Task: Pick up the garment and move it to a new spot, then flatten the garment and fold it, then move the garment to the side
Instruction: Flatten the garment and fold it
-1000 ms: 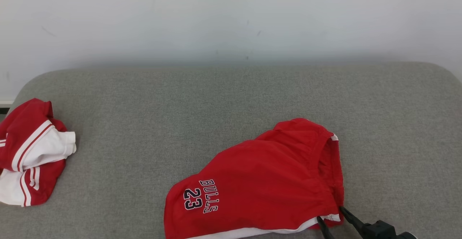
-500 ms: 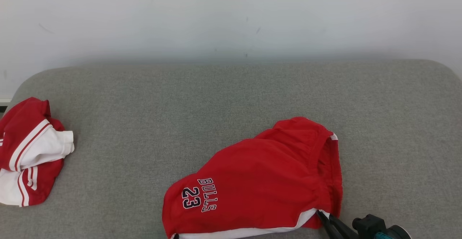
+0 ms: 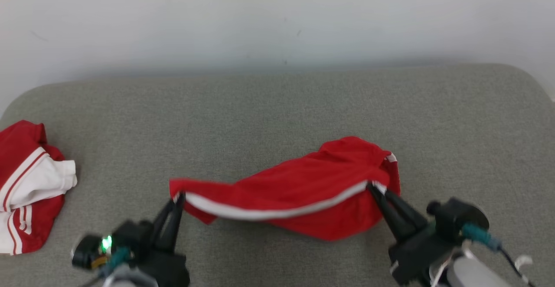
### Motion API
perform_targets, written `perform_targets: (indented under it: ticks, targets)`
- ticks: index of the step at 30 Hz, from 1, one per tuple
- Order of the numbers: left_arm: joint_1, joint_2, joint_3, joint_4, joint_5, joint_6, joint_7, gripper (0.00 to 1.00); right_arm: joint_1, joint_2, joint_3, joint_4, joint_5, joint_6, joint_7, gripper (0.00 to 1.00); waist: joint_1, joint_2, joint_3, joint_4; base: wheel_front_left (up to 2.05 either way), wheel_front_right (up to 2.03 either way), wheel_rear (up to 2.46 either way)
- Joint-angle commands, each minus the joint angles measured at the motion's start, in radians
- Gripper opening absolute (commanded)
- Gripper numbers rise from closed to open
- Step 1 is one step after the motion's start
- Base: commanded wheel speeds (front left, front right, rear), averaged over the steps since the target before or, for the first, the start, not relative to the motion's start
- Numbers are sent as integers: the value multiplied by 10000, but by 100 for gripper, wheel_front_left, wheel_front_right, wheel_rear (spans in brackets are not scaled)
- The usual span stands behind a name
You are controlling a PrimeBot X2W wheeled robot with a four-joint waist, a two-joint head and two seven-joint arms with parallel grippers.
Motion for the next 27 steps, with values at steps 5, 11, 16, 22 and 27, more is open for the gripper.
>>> perform_targets:
  ticks: [5, 11, 16, 22, 27]
  targets:
    - [-2686, 975, -717, -328, -506, 19, 592, 0, -2063, -40, 104, -333, 884, -24, 367, 0, 0, -1, 896, -341, 0, 0, 0]
    - [-6316, 1838, -1586, -239, -1362, 19, 1484, 0, -5066, 62, 350, 79, 1804, -24, 720, 0, 0, -1, 2351, -499, 0, 0, 0]
    - [-9251, 2215, -2352, 389, -1870, 19, 1870, 0, -7577, 14, 391, 713, 2485, -24, 877, 0, 0, -1, 3364, -563, 0, 0, 0]
    - [-12121, 2390, -2987, 1458, -2510, 19, 2012, 0, -10205, 117, 273, 1646, 3596, -24, 1245, 0, 0, -1, 4194, -648, 0, 0, 0]
    - [-14008, 2410, -3458, 2342, -2833, 19, 2009, 0, -12107, -90, 518, 2306, 3886, -24, 1468, 0, 0, -1, 4809, -651, 0, 0, 0]
